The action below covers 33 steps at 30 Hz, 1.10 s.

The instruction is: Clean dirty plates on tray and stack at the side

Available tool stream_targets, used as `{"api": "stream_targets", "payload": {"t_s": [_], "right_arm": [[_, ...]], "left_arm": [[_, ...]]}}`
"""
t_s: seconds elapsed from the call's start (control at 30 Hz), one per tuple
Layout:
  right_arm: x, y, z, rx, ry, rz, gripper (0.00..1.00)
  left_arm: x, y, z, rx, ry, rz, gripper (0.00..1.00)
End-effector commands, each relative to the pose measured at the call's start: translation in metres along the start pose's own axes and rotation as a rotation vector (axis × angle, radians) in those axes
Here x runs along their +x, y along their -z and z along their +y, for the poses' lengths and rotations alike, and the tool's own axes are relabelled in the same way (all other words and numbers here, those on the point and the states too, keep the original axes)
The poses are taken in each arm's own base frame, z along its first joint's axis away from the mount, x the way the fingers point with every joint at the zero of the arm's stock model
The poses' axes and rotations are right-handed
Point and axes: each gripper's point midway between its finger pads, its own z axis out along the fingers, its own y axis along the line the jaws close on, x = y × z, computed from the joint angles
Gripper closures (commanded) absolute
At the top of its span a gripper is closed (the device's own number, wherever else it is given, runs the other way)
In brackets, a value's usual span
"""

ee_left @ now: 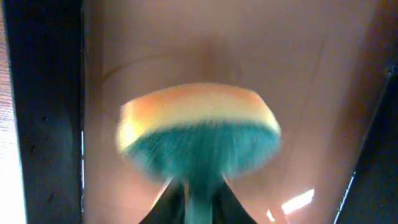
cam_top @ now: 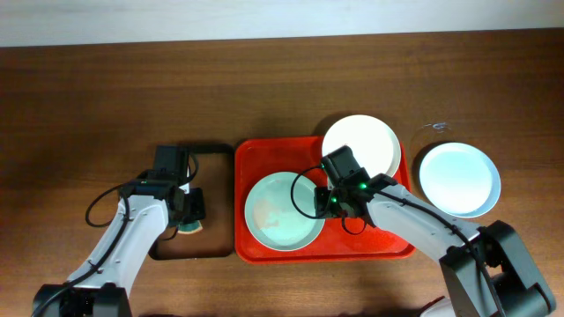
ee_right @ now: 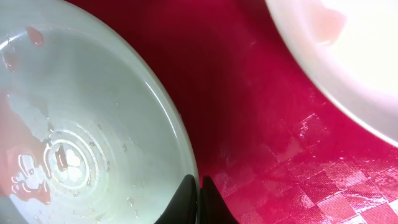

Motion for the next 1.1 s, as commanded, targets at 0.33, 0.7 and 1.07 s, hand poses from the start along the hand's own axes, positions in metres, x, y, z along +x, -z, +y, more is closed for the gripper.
{"api": "stream_targets", "payload": {"t_s": [0.33, 0.7, 1.07], "right_arm": [[0.001, -0.002, 0.004, -0.012, -0.007, 0.011, 0.88], [0.001, -0.002, 0.004, -0.012, -0.008, 0.011, 0.86], [0.001, -0.003, 0.001, 0.001, -0.034, 0.011, 0.76]], "left_arm": [[-0.075, 0.112, 0.003, 0.117, 0.147, -0.239, 0.13], [-0.078, 0.111, 0.026, 0.107, 0.234, -0.238, 0.01], [-0.078, 0.111, 0.026, 0.108, 0.234, -0.239, 0.01]]}}
